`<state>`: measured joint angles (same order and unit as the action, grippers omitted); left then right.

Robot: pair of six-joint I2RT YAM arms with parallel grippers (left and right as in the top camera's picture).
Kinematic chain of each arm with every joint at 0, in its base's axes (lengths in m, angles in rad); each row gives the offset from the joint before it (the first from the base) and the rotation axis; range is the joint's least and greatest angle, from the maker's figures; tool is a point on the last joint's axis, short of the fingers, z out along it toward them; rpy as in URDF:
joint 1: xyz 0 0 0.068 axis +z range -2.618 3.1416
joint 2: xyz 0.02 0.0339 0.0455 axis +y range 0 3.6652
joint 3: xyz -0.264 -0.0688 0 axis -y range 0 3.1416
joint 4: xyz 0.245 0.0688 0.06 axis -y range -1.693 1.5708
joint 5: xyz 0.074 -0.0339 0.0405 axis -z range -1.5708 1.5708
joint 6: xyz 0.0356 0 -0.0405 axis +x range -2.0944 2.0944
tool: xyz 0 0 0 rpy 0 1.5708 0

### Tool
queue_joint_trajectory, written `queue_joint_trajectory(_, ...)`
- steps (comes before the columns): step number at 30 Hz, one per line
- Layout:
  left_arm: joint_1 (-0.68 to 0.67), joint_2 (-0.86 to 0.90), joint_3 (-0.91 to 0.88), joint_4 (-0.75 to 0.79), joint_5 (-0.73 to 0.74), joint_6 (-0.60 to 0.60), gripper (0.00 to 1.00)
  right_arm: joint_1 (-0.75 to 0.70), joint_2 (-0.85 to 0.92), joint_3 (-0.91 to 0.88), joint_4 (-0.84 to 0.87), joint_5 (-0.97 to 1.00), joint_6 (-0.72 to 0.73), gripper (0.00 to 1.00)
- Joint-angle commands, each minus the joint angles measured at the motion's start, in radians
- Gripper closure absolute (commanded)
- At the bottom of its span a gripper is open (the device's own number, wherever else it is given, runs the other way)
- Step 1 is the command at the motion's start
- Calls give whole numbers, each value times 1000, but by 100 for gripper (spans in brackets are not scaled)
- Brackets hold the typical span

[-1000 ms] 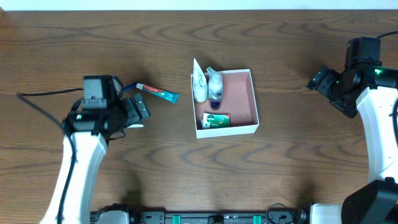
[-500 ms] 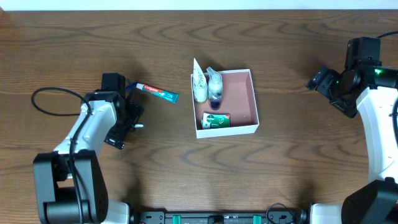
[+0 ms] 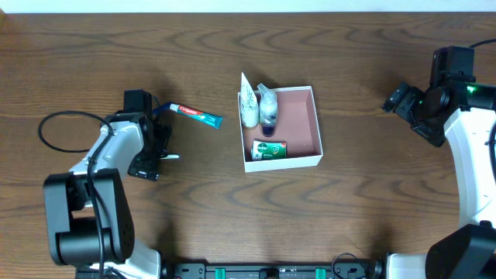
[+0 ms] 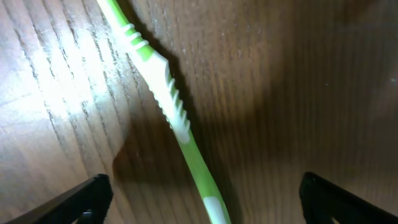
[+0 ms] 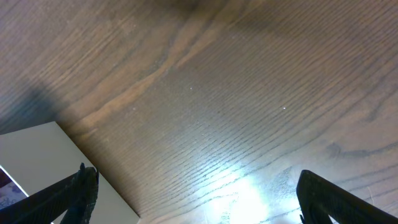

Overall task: Pack container
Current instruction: 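Reach the left gripper to the green toothbrush and grasp its handle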

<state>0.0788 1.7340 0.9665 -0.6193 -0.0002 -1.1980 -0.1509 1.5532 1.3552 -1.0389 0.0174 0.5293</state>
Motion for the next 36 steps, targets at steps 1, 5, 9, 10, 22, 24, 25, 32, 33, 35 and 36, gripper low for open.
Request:
queue_joint_trajectory(1, 7, 19, 8, 0, -11, -19, 11, -8, 4, 3, -2, 1, -14, 1)
queue_joint_trajectory(5, 7, 19, 8, -8, -11, -19, 37, -8, 4, 3, -2, 1, -14, 1)
queue_joint_trajectory(9, 7, 19, 8, -29, -11, -19, 66, -8, 4, 3, -2, 1, -14, 1)
queue_joint_trajectory(10, 7, 19, 8, -35, -11, -19, 69, -8, 4, 3, -2, 1, -14, 1)
queue_joint_trajectory(22, 7, 19, 8, -145, -2, 43, 88, -8, 4, 3, -2, 1, -14, 1)
queue_joint_trajectory(24, 7, 19, 8, -150, 12, 119, 91, -8, 4, 3, -2, 1, -14, 1)
queue_joint_trajectory(25, 7, 19, 8, -151, 15, 158, 93, -8, 4, 3, -2, 1, -14, 1)
queue_joint_trajectory(32, 7, 19, 8, -149, 14, 393, 94, -8, 4, 3, -2, 1, -14, 1)
queue_joint_trajectory(33, 7, 19, 8, -146, 14, 421, 94, -8, 4, 3, -2, 1, -14, 1)
queue_joint_trajectory(35, 7, 18, 8, -139, 14, 471, 94, -8, 4, 3, -2, 1, -14, 1)
queue_joint_trajectory(36, 7, 17, 8, -136, 15, 487, 94, -8, 4, 3, -2, 1, -14, 1)
